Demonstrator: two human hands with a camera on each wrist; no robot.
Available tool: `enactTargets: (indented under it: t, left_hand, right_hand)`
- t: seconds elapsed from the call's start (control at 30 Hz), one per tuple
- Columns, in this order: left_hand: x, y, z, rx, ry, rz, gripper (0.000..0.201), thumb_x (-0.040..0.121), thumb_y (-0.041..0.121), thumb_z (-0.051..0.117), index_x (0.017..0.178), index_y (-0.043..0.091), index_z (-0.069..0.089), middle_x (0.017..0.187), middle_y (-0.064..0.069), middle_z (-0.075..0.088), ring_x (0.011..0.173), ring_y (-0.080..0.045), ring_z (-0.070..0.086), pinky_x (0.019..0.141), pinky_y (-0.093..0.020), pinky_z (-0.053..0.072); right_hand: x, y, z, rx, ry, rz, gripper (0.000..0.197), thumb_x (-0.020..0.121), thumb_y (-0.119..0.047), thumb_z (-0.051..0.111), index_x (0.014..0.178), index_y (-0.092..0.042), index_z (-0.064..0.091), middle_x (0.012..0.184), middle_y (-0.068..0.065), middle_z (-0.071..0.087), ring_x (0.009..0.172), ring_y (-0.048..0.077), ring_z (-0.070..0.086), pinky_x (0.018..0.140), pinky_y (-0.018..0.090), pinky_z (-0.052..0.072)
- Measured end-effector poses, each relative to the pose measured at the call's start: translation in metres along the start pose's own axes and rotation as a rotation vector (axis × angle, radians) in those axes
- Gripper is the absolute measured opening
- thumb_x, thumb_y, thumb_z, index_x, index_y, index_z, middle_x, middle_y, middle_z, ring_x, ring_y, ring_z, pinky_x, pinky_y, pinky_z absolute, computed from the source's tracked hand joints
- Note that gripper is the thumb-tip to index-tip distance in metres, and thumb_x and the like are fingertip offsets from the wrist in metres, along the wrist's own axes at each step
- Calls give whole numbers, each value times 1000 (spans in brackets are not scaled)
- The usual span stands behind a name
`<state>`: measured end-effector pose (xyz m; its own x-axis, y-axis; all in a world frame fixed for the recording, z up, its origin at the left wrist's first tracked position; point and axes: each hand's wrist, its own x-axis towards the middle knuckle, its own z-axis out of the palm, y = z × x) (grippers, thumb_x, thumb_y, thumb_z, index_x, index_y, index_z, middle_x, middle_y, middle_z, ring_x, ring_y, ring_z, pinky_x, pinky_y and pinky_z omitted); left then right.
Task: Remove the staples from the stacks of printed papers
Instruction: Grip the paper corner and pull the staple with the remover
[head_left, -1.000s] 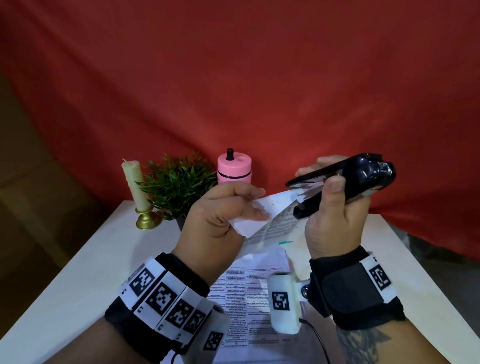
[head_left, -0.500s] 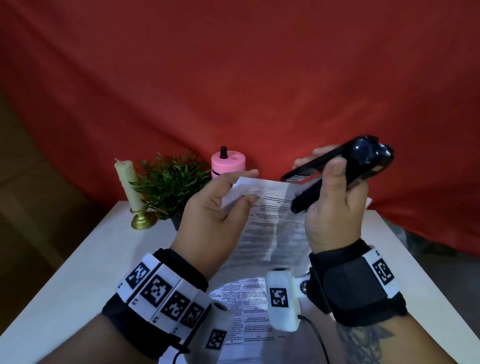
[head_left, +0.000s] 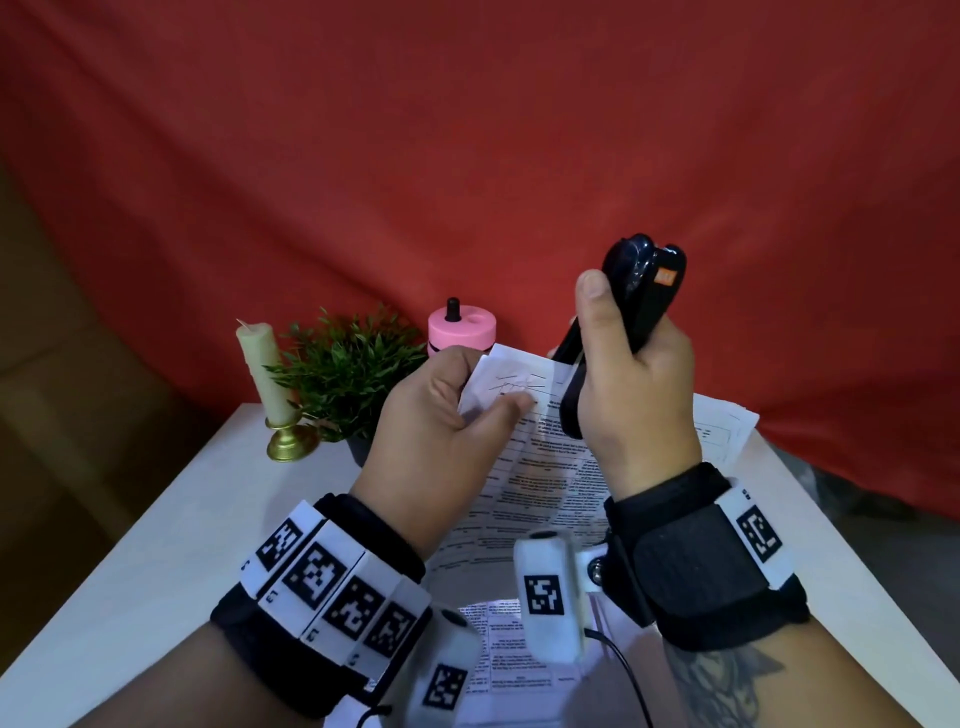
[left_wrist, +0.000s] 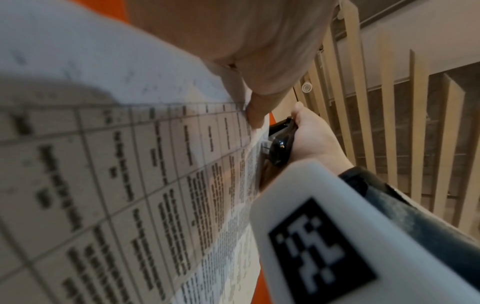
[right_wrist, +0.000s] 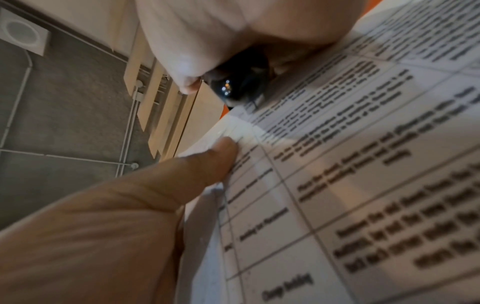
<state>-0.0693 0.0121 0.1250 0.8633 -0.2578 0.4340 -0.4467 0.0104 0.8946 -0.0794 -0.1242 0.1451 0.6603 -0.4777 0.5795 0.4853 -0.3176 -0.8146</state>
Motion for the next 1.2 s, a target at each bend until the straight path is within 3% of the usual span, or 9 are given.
enactTargets:
  t: [0.2, 0.33, 0.5, 0.63, 0.73, 0.8, 0.97, 1.13, 1.2]
  left_hand:
    - [-1, -3, 3, -25, -13, 15, 8, 87, 9, 68, 90, 15, 64, 82, -11, 72, 77, -33, 67, 68, -47, 56]
    - [-2, -5, 5, -70, -28, 21, 10, 87, 5, 67, 92, 13, 63, 84, -11, 71, 71, -23, 65, 66, -39, 55]
    - [4, -13, 0, -2, -193, -60, 24, 90, 5, 63, 109, 20, 64, 98, 0, 74, 91, -18, 71, 81, -40, 59]
    - [10, -20, -9, 6, -179, -101, 24, 92, 3, 59, 109, 16, 69, 103, 8, 75, 97, -4, 69, 87, -23, 55]
    - [11, -25, -10, -92, -168, -124, 23, 92, 0, 58, 108, 11, 70, 103, 2, 75, 98, -13, 70, 88, -28, 56]
    - [12, -29, -11, -68, -175, -61, 24, 92, -2, 58, 104, 14, 72, 100, 3, 76, 96, -18, 70, 86, -32, 57]
    - [14, -35, -11, -21, -140, 225, 23, 74, -10, 69, 90, 5, 74, 93, 3, 71, 88, -1, 66, 77, -14, 51]
    - [11, -40, -17, 248, -55, 512, 39, 64, -21, 73, 82, 13, 77, 105, 8, 67, 99, -2, 64, 83, -17, 50]
    - [11, -42, -18, 294, -53, 573, 45, 59, -32, 68, 78, 7, 77, 102, 1, 68, 99, -4, 64, 86, -19, 50]
  right_hand:
    - [1, 2, 3, 19, 36, -41, 45, 86, -52, 59, 55, -26, 39, 43, -15, 40, 45, 0, 41, 48, 11, 33]
    - [2, 1, 3, 27, 37, -45, 44, 82, -50, 59, 54, -23, 39, 43, -14, 40, 44, 1, 41, 47, 11, 32]
    - [7, 10, 4, 121, 45, 70, 44, 83, -51, 65, 54, -22, 50, 51, -8, 48, 53, 9, 50, 57, 25, 43]
    - [9, 14, -4, 322, 80, 148, 36, 83, -56, 59, 69, -23, 63, 57, -7, 64, 57, 12, 61, 59, 30, 51]
    - [11, 12, -12, 350, 127, 108, 33, 89, -50, 54, 78, -19, 57, 58, -11, 64, 57, 9, 62, 58, 27, 51]
    - [10, 12, -14, 335, 137, 85, 29, 88, -46, 52, 81, -19, 58, 60, -10, 65, 58, 9, 62, 58, 28, 51]
    - [0, 16, -14, 300, 147, -37, 41, 82, -57, 53, 86, -17, 60, 71, 1, 68, 62, 16, 66, 59, 28, 53]
    - [-14, 15, -16, 239, 119, -146, 40, 81, -64, 58, 79, -25, 57, 57, -11, 63, 48, 0, 59, 47, 17, 47]
    - [-16, 16, -15, 246, 91, -171, 42, 79, -70, 57, 75, -29, 63, 56, -1, 63, 44, 16, 59, 40, 28, 47]
